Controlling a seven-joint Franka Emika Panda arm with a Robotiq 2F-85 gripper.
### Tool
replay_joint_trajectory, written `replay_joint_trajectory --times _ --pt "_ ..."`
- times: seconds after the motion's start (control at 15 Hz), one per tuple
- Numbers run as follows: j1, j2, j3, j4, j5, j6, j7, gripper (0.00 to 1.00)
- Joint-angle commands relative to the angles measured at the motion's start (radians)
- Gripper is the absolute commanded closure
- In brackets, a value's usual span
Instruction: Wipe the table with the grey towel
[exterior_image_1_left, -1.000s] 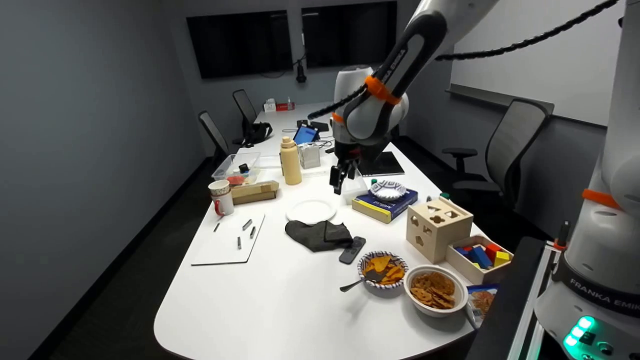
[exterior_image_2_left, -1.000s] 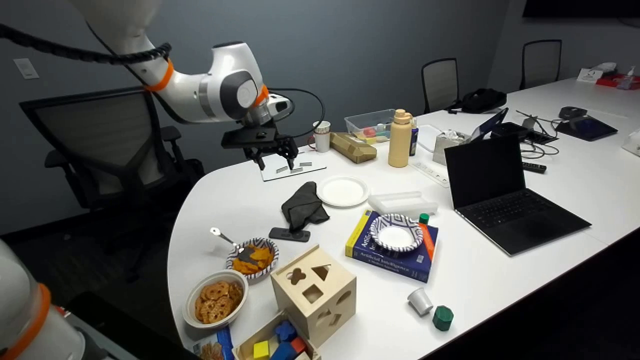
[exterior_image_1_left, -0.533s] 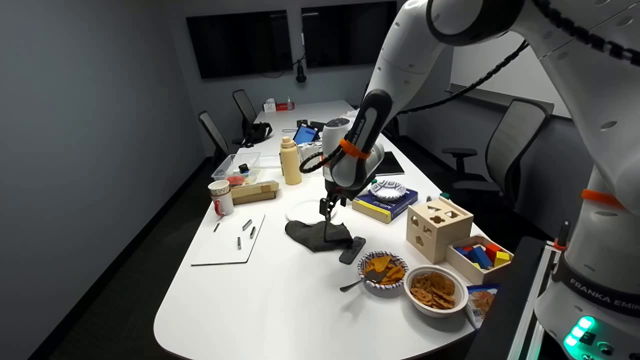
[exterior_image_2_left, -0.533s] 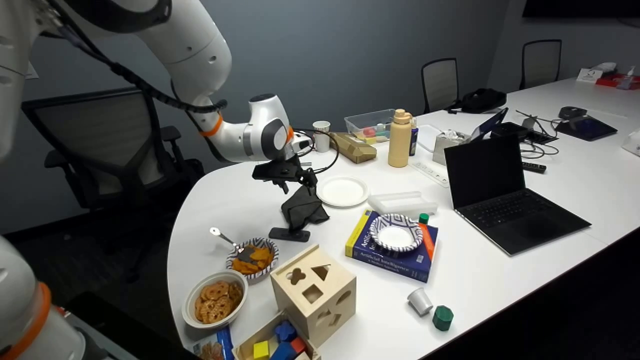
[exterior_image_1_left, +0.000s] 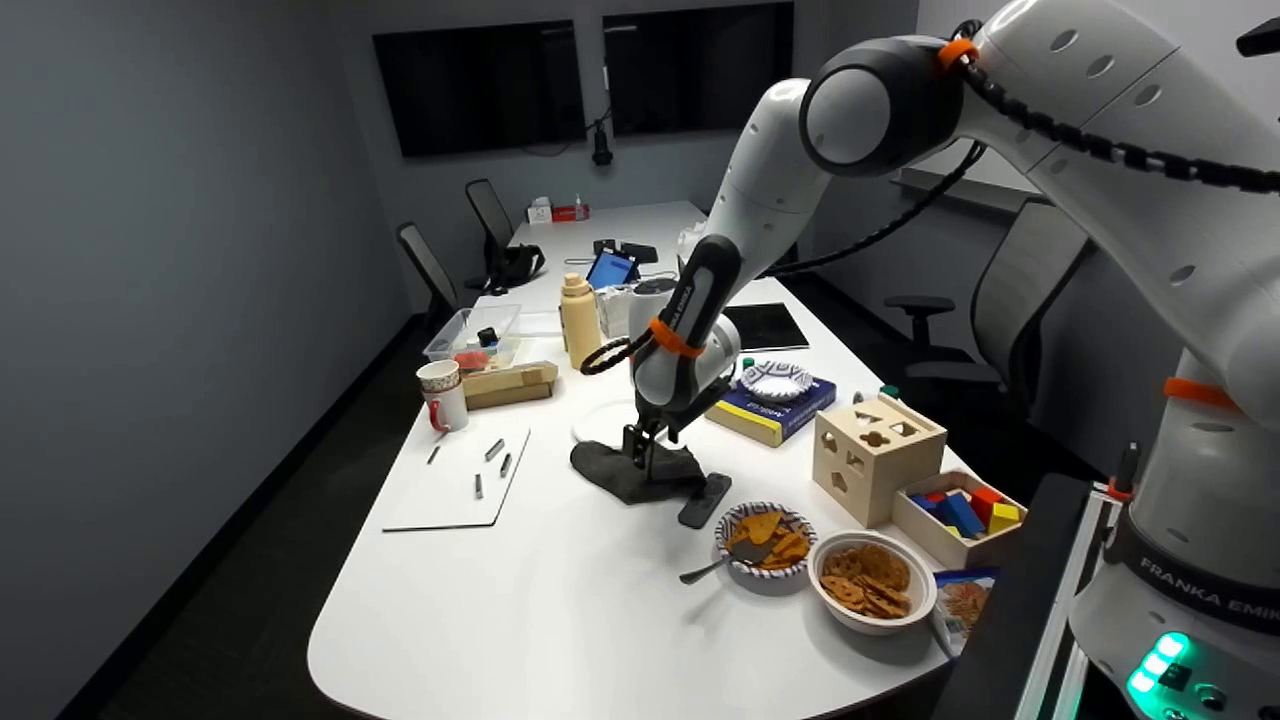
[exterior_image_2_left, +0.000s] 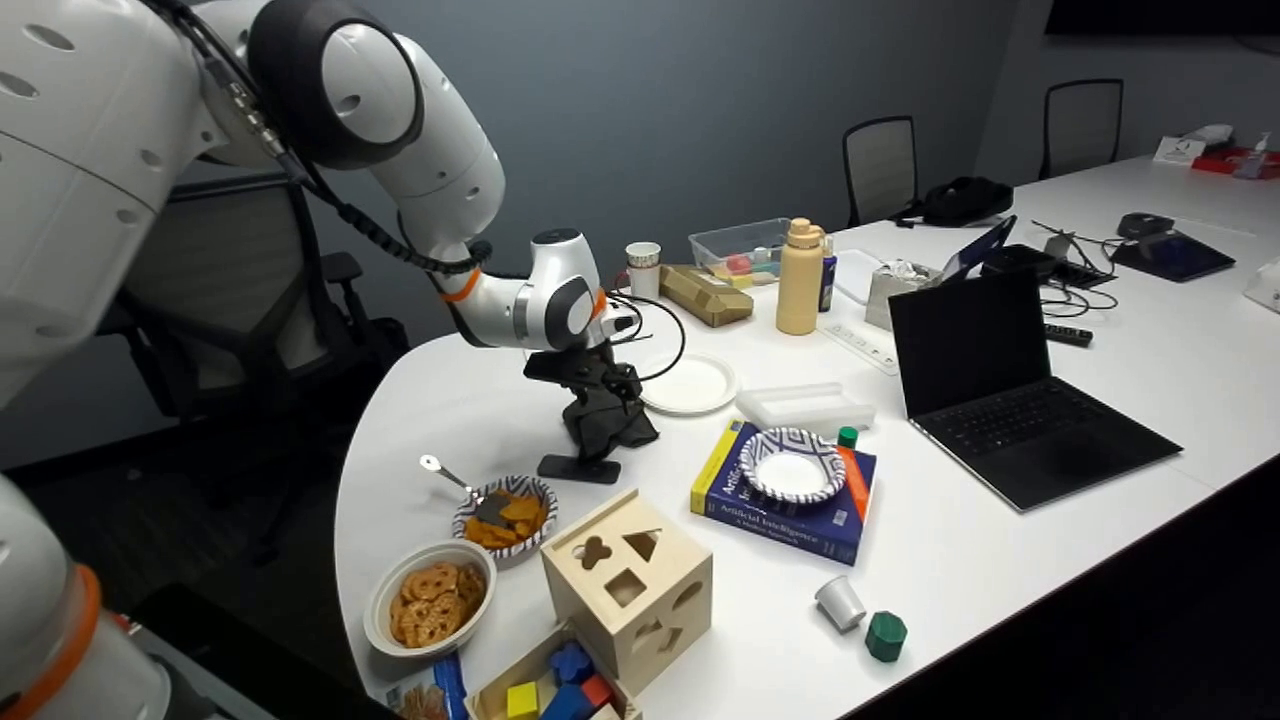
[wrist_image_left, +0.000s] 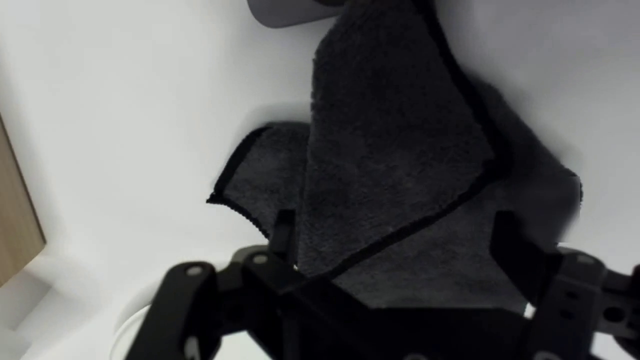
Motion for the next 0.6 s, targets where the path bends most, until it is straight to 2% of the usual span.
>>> replay_joint_trajectory --times 0.0,0.07,0.13,0.53 --pt "-0.017 0.07 0.016 0.097 0.038 -0.067 -0.024 0.25" --pt "-0.025 0.082 0.024 0.112 0.042 -0.08 -0.034 0.26" --pt "-0.03 0.09 0.029 0.124 0.045 -0.097 -0.04 0.32" --pt "-0.04 0.12 0.044 0.183 0.053 -0.164 -0.059 0.8"
